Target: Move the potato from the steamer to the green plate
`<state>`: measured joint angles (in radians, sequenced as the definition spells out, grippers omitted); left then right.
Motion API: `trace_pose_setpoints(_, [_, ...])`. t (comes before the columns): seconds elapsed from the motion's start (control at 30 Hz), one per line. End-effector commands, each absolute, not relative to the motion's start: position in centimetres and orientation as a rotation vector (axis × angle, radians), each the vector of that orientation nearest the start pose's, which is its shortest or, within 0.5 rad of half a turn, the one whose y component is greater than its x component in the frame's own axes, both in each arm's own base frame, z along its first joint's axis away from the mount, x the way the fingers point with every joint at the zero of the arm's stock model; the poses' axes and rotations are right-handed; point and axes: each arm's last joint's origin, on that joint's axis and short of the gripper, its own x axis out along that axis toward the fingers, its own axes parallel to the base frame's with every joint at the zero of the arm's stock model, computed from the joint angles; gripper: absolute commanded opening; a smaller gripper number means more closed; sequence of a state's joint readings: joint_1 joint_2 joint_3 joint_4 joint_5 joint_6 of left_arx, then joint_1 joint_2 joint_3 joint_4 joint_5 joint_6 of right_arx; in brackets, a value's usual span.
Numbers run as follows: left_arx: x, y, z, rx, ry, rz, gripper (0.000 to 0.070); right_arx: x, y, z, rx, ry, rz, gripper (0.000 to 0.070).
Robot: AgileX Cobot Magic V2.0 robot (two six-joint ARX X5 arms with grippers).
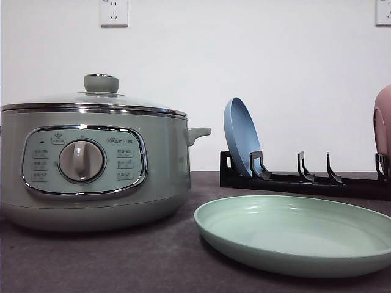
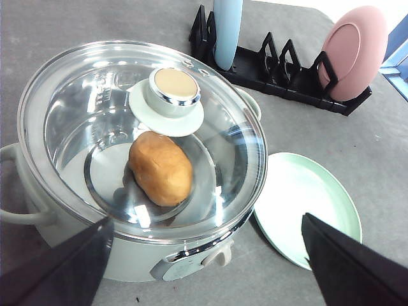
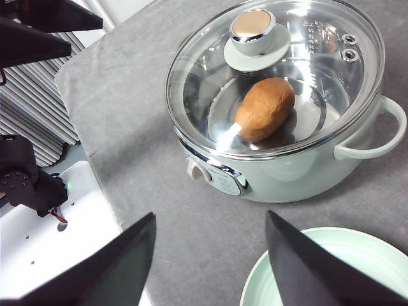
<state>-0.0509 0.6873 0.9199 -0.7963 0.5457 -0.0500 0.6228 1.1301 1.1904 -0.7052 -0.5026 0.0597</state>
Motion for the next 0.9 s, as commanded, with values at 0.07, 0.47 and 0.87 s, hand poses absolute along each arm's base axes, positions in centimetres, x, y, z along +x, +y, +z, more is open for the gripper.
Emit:
trace_pose_setpoints(0.07, [12.2,-2.1,34.6,-0.201,0.558,-0.556,0.0593,17.4,14.4,36.5,0.009,0.696,1.077,0.0339])
trace_pose_setpoints(0.47, [18.0,-3.8,41.1,-0.142,0.706,-0.502,0.0590,17.3,14.3,36.3,-0.014,0.706,1.079,0.0339])
trace_pose_setpoints(0.87, [26.2,-9.2,41.6,0.045,0.893,-0.465,0.0589,17.2,14.2,36.1,-0.036,0.722,1.074,0.0339])
